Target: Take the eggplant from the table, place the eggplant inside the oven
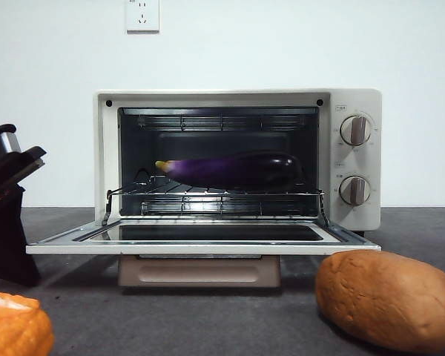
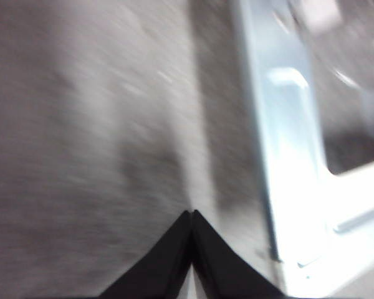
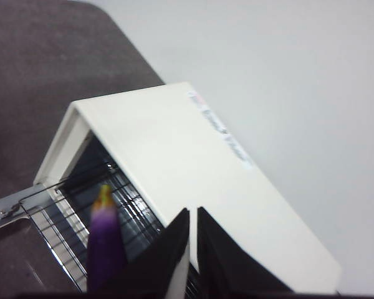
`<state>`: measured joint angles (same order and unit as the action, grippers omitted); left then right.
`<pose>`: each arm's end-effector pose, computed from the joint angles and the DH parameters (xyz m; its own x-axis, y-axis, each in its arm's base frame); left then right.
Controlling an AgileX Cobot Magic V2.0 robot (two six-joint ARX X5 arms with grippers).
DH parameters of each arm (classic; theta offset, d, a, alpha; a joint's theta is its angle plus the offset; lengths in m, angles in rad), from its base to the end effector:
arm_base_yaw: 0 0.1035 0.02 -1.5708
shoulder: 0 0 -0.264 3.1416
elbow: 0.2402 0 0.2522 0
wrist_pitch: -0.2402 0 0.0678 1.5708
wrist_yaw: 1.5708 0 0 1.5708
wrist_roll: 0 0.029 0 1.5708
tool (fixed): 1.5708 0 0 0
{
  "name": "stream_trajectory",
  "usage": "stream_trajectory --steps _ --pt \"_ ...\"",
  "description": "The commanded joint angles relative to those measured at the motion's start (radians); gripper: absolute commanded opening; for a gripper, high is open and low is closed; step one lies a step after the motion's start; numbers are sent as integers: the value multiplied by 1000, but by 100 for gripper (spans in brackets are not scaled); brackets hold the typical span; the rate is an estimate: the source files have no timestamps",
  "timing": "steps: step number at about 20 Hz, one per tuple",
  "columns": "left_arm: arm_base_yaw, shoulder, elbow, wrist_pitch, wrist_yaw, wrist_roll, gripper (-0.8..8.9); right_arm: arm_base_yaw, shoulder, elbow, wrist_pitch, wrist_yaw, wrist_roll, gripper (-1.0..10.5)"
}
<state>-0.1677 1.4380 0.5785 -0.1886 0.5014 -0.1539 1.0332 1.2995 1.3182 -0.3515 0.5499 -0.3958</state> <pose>0.2313 -0.0533 0.1380 0.3514 -0.5470 -0.7598 0.2475 0.8370 -0.4881 0.1567 0.2332 0.3922 0.8615 0.4245 -0.2785 -0.5068 0.6861 -0.5219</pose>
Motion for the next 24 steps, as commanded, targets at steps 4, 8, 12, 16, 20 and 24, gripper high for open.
stream_trajectory --steps 4,8,12,16,20,24 --pt "12 48 5 10 91 74 5 13 -118 25 -95 0 24 6" --pt "32 55 5 32 140 98 5 13 -201 25 -160 0 53 6" --pt "59 55 5 84 241 97 5 13 -285 25 -249 0 98 6" --pt "75 55 5 124 330 98 5 13 -361 25 -356 0 155 6" --pt "84 55 5 161 388 97 6 13 -431 25 -472 -1 227 6" --pt "84 55 8 214 441 97 6 13 -496 25 -618 -23 322 6"
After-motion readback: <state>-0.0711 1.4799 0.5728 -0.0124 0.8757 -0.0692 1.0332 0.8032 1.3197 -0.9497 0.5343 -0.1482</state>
